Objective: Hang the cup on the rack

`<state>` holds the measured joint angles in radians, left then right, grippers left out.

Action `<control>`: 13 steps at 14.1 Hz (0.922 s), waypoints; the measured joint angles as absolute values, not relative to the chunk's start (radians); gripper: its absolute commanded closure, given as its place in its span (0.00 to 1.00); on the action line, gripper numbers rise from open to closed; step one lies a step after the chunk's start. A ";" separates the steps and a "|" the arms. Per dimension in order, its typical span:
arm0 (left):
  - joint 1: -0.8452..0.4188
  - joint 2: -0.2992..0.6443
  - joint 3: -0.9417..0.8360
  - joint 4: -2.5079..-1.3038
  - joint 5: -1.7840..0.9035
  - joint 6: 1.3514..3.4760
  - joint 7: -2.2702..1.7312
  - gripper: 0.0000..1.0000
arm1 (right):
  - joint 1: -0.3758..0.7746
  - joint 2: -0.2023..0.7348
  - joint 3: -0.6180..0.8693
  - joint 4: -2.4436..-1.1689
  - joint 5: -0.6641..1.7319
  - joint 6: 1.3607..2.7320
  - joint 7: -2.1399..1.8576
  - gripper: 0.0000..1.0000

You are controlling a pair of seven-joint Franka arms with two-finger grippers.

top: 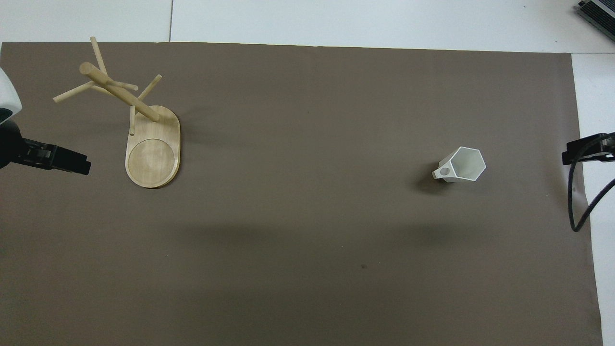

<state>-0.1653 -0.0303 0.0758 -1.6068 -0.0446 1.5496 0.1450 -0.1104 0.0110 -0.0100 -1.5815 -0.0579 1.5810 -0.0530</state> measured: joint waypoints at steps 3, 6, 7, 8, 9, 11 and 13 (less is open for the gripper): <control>-0.165 -0.030 0.076 -1.607 -0.045 1.550 0.145 0.00 | -0.110 0.011 -0.010 -1.582 -0.058 1.581 -0.053 0.00; -0.165 -0.030 0.076 -1.607 -0.045 1.550 0.145 0.00 | -0.110 0.011 -0.010 -1.582 -0.058 1.581 -0.053 0.00; -0.165 -0.030 0.076 -1.607 -0.045 1.550 0.145 0.00 | -0.110 0.011 -0.011 -1.582 -0.058 1.583 -0.053 0.00; -0.165 -0.030 0.076 -1.607 -0.045 1.550 0.145 0.00 | -0.110 0.011 -0.011 -1.582 -0.058 1.589 -0.053 0.00; -0.165 -0.030 0.076 -1.607 -0.045 1.550 0.145 0.00 | -0.110 0.011 -0.012 -1.582 -0.058 1.592 -0.053 0.00; -0.165 -0.030 0.076 -1.607 -0.045 1.550 0.145 0.00 | -0.110 0.011 -0.013 -1.582 -0.058 1.592 -0.053 0.00; -0.165 -0.030 0.076 -1.607 -0.045 1.550 0.145 0.00 | -0.110 0.011 -0.013 -1.582 -0.058 1.593 -0.053 0.00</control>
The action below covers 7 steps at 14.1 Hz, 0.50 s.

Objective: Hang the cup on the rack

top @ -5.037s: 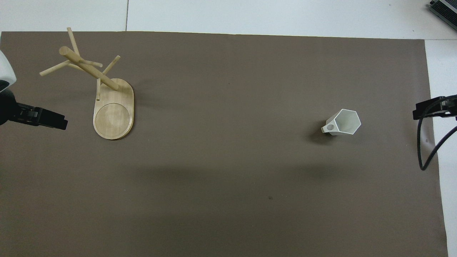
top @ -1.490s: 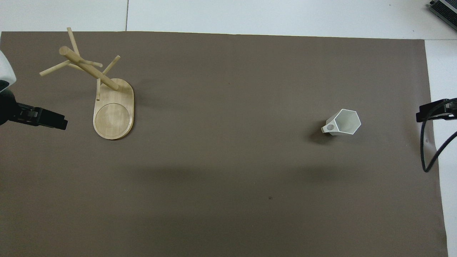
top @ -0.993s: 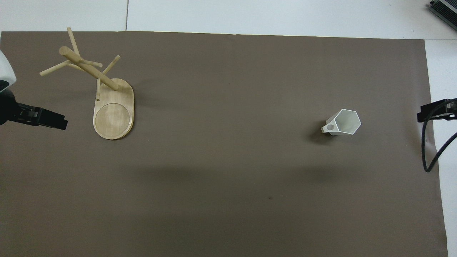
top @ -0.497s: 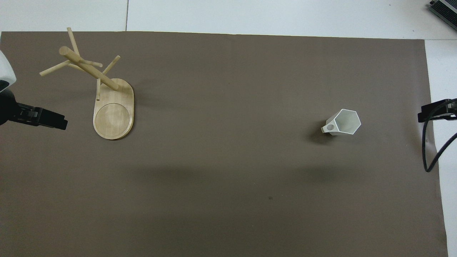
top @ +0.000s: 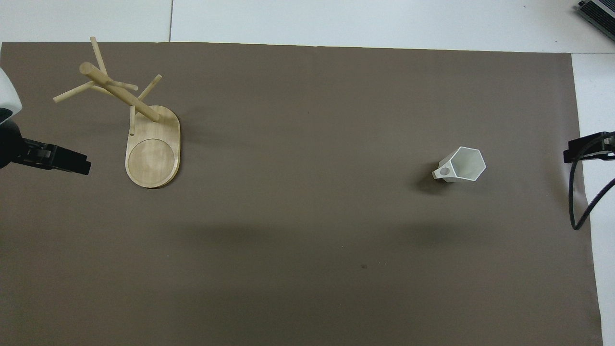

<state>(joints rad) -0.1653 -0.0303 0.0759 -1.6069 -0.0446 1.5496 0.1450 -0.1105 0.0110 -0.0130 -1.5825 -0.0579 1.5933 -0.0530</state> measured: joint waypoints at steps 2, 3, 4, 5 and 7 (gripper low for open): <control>-0.165 -0.030 0.076 -1.607 -0.045 1.550 0.145 0.00 | -0.110 0.011 -0.013 -1.584 -0.058 1.626 -0.053 0.00; -0.165 -0.030 0.076 -1.607 -0.045 1.550 0.145 0.00 | -0.110 0.011 -0.013 -1.586 -0.058 1.652 -0.053 0.00; -0.165 -0.030 0.076 -1.607 -0.045 1.550 0.145 0.00 | -0.110 0.011 -0.012 -1.590 -0.058 1.671 -0.053 0.00; -0.165 -0.030 0.076 -1.607 -0.045 1.550 0.145 0.00 | -0.110 0.011 -0.010 -1.598 -0.058 1.693 -0.053 0.00; -0.165 -0.030 0.076 -1.607 -0.045 1.550 0.145 0.00 | -0.107 0.011 -0.005 -1.627 -0.058 1.750 -0.053 0.00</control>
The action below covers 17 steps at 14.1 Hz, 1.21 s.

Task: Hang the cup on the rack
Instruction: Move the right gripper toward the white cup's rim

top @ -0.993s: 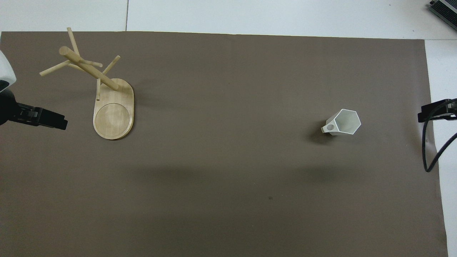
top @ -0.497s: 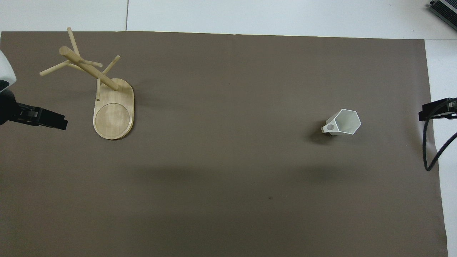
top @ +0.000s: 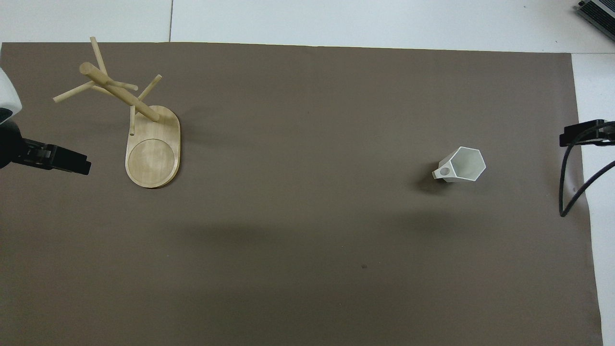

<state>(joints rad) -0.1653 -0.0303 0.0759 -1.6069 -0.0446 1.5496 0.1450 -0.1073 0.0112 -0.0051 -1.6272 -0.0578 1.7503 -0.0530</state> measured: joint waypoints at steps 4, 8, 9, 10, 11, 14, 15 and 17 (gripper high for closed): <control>-0.165 -0.030 0.076 -1.607 -0.045 1.550 0.145 0.00 | -0.106 0.023 -0.001 -1.735 -0.058 1.901 -0.053 0.00; -0.165 -0.030 0.076 -1.607 -0.045 1.550 0.145 0.00 | -0.106 0.054 -0.001 -1.781 -0.058 1.944 -0.052 0.00; -0.165 -0.030 0.076 -1.607 -0.045 1.550 0.145 0.00 | -0.106 0.060 -0.001 -1.795 -0.057 1.956 -0.050 0.00; -0.165 -0.030 0.076 -1.607 -0.045 1.550 0.145 0.00 | -0.106 0.068 -0.001 -1.816 -0.057 1.992 -0.047 0.00; -0.165 -0.030 0.076 -1.607 -0.045 1.550 0.145 0.00 | -0.106 0.075 -0.001 -1.838 -0.057 2.029 -0.046 0.00; -0.165 -0.030 0.076 -1.607 -0.045 1.550 0.145 0.00 | -0.104 0.103 0.009 -1.910 -0.056 2.145 -0.035 0.00; -0.165 -0.030 0.076 -1.607 -0.045 1.550 0.145 0.00 | -0.102 0.113 0.018 -1.927 -0.056 2.177 -0.019 0.00; -0.165 -0.030 0.076 -1.607 -0.045 1.550 0.145 0.00 | -0.098 0.137 0.032 -1.947 -0.056 2.226 0.006 0.00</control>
